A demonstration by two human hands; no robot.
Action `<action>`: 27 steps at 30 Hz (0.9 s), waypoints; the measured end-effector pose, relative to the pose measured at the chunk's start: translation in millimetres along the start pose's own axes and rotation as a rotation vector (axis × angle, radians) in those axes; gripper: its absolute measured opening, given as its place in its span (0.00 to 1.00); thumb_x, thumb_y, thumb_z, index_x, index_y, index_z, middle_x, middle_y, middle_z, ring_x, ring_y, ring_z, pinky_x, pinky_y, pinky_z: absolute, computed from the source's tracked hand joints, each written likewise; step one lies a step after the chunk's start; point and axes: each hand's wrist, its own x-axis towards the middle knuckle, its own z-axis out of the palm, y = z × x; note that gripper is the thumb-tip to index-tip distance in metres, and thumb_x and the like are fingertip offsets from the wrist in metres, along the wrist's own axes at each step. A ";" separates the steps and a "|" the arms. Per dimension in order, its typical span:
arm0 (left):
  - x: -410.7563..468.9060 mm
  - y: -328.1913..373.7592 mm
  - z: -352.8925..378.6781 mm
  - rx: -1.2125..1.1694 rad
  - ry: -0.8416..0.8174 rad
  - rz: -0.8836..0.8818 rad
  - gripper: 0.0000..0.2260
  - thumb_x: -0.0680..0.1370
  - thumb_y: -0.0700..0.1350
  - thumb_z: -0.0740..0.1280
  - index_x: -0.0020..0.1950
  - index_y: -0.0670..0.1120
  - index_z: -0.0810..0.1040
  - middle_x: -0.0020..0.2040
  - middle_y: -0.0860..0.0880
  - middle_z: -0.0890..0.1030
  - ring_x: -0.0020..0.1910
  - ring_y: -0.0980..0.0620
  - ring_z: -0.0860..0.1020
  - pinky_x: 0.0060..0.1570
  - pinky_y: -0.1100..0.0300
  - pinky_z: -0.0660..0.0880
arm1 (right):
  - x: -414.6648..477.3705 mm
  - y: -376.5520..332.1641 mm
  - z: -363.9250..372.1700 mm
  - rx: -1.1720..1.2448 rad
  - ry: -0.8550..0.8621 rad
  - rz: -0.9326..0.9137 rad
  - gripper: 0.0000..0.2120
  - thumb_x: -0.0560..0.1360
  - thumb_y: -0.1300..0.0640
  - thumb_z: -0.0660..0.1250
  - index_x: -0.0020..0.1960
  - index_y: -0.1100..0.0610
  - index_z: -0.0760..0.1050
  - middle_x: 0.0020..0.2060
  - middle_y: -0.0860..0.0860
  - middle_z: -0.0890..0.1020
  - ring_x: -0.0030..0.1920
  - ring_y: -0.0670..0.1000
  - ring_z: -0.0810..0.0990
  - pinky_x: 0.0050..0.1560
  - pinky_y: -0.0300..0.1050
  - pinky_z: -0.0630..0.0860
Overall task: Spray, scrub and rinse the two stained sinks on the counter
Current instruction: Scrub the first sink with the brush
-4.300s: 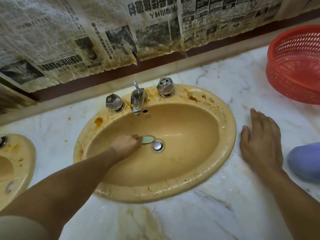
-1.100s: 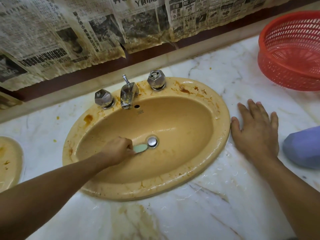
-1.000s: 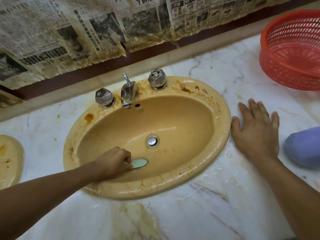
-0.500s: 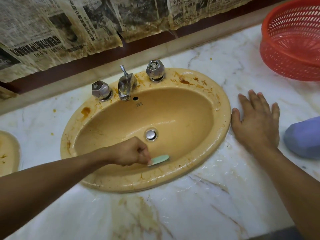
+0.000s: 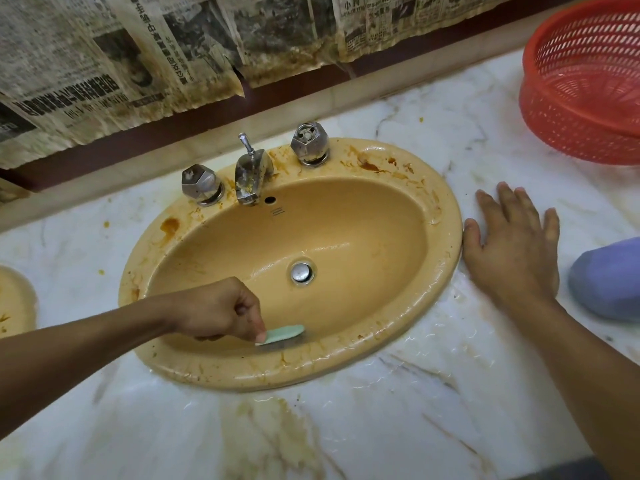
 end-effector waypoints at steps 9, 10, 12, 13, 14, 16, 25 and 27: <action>64.1 31.9 32.5 -0.095 0.055 0.010 0.09 0.76 0.46 0.77 0.44 0.40 0.84 0.31 0.44 0.71 0.24 0.50 0.65 0.25 0.62 0.62 | 0.2 1.1 0.4 0.002 0.011 -0.008 0.28 0.83 0.43 0.47 0.80 0.52 0.61 0.81 0.53 0.60 0.82 0.54 0.53 0.80 0.63 0.47; 54.8 34.6 29.2 -0.110 0.004 0.020 0.10 0.76 0.47 0.78 0.44 0.41 0.84 0.31 0.44 0.70 0.23 0.50 0.64 0.25 0.62 0.61 | 0.4 1.0 0.4 0.001 0.012 -0.009 0.29 0.83 0.42 0.47 0.80 0.52 0.61 0.81 0.53 0.60 0.82 0.54 0.54 0.80 0.63 0.47; 26.2 18.9 9.6 0.027 -0.051 -0.006 0.09 0.76 0.47 0.77 0.42 0.43 0.83 0.31 0.46 0.72 0.24 0.52 0.67 0.25 0.61 0.64 | 0.7 1.4 0.7 -0.004 0.013 -0.010 0.30 0.82 0.42 0.46 0.80 0.52 0.61 0.81 0.53 0.60 0.81 0.54 0.54 0.80 0.63 0.47; 8.9 2.7 -5.6 0.179 -0.053 -0.036 0.10 0.76 0.48 0.77 0.41 0.44 0.82 0.31 0.50 0.74 0.26 0.54 0.69 0.27 0.60 0.67 | 1.2 1.6 0.6 -0.003 0.012 -0.013 0.30 0.82 0.42 0.45 0.80 0.52 0.61 0.81 0.53 0.59 0.81 0.54 0.54 0.80 0.63 0.47; -7.6 -15.9 -23.1 0.341 -0.033 -0.090 0.10 0.76 0.48 0.76 0.39 0.45 0.81 0.31 0.53 0.75 0.28 0.56 0.71 0.30 0.61 0.70 | 1.8 1.7 0.8 0.000 0.011 -0.015 0.30 0.82 0.41 0.45 0.80 0.52 0.61 0.81 0.53 0.59 0.81 0.54 0.54 0.80 0.63 0.47; -32.3 -39.1 -54.0 0.595 0.056 -0.254 0.10 0.75 0.50 0.74 0.39 0.46 0.80 0.34 0.55 0.78 0.32 0.59 0.72 0.34 0.64 0.71 | 2.1 1.6 1.2 0.001 0.011 -0.019 0.30 0.82 0.41 0.45 0.80 0.52 0.61 0.81 0.54 0.60 0.81 0.54 0.54 0.79 0.64 0.48; -0.6 -13.8 -6.4 0.488 0.065 -0.199 0.09 0.76 0.52 0.76 0.41 0.49 0.82 0.40 0.53 0.82 0.35 0.54 0.77 0.35 0.60 0.73 | -0.7 1.8 0.4 0.046 0.044 -0.029 0.30 0.82 0.41 0.46 0.79 0.53 0.63 0.80 0.54 0.61 0.81 0.54 0.55 0.79 0.64 0.48; -15.8 -7.1 -32.8 0.349 -0.100 -0.265 0.09 0.75 0.50 0.78 0.42 0.46 0.84 0.34 0.49 0.79 0.28 0.50 0.71 0.27 0.58 0.68 | -0.6 1.3 1.5 0.037 0.040 -0.031 0.30 0.82 0.41 0.46 0.79 0.53 0.63 0.80 0.54 0.61 0.81 0.55 0.55 0.79 0.64 0.48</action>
